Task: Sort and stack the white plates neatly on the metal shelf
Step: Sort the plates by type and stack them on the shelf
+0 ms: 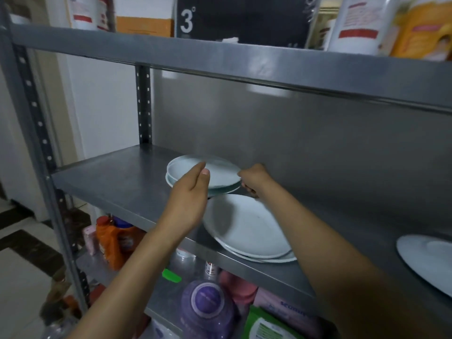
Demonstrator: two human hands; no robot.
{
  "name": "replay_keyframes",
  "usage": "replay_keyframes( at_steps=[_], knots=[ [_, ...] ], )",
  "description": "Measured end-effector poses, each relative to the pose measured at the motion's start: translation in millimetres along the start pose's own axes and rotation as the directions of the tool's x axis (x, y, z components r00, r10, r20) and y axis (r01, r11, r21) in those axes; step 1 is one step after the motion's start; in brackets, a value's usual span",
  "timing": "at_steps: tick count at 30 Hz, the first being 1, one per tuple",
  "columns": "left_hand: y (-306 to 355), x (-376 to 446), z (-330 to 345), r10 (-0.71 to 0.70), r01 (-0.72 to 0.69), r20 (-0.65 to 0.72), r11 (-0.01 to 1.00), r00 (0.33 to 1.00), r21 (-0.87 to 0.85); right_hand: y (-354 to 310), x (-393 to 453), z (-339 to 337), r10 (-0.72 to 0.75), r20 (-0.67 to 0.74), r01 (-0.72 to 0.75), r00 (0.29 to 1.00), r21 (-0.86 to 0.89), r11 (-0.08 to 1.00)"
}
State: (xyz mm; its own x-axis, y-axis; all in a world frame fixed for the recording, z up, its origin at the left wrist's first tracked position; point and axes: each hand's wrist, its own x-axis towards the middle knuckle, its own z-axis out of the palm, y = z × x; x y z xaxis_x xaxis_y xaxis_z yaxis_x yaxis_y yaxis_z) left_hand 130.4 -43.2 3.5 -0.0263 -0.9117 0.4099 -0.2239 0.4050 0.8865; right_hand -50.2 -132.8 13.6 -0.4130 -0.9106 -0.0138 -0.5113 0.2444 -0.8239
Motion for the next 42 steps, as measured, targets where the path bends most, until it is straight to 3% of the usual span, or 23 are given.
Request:
replay_keyframes(
  at_steps=[5,9,11,14,21,25,28,30,33,38,42],
  knots=[
    [38.0,-25.8,47.1,0.163,-0.166,0.1,0.986,0.982,0.021,34.1,-18.1,-53.8,-0.263,-0.153,0.22,0.953,-0.252,0.942],
    [72.5,-55.7,103.7,0.317,-0.33,0.245,0.944,0.916,0.011,81.7,-46.9,-117.0,-0.523,-0.177,0.376,0.834,-0.511,0.773],
    [86.0,-69.8,135.5,0.39,-0.417,0.301,0.908,0.87,0.029,106.1,-63.6,-145.9,-0.597,-0.189,0.389,0.78,-0.602,0.698],
    [98.6,-92.7,192.2,0.409,-0.443,0.389,0.897,0.825,-0.004,155.3,-94.7,-198.0,-0.633,-0.28,0.347,0.722,-0.646,0.68],
    [104.6,-144.0,316.6,0.232,-0.2,0.654,0.972,0.72,-0.124,268.1,-163.9,-292.5,-0.407,-0.611,0.126,0.679,-0.449,0.884],
    [106.0,-155.4,369.9,0.244,-0.325,0.735,0.945,0.632,-0.035,321.2,-185.5,-329.2,-0.289,-0.711,0.044,0.642,-0.342,0.939],
    [102.6,-158.8,394.9,0.257,-0.435,0.724,0.898,0.64,0.065,337.6,-189.0,-342.2,-0.037,-0.812,-0.042,0.582,-0.076,0.996],
    [95.5,-161.2,406.0,0.264,-0.536,0.737,0.83,0.623,0.155,339.9,-185.7,-340.6,0.047,-0.817,-0.054,0.574,0.019,0.998],
    [89.3,-160.6,410.2,0.274,-0.617,0.754,0.757,0.597,0.214,340.9,-179.1,-337.2,0.057,-0.802,-0.026,0.595,0.051,0.998],
    [86.8,-162.0,402.3,0.382,-0.697,0.739,0.699,0.555,0.162,344.5,-176.6,-338.7,0.056,-0.8,-0.04,0.597,0.04,0.998],
    [91.4,-169.2,398.7,0.464,-0.835,0.736,0.49,0.493,0.25,345.5,-175.1,-338.4,0.061,-0.811,-0.03,0.582,0.054,0.998]
  ],
)
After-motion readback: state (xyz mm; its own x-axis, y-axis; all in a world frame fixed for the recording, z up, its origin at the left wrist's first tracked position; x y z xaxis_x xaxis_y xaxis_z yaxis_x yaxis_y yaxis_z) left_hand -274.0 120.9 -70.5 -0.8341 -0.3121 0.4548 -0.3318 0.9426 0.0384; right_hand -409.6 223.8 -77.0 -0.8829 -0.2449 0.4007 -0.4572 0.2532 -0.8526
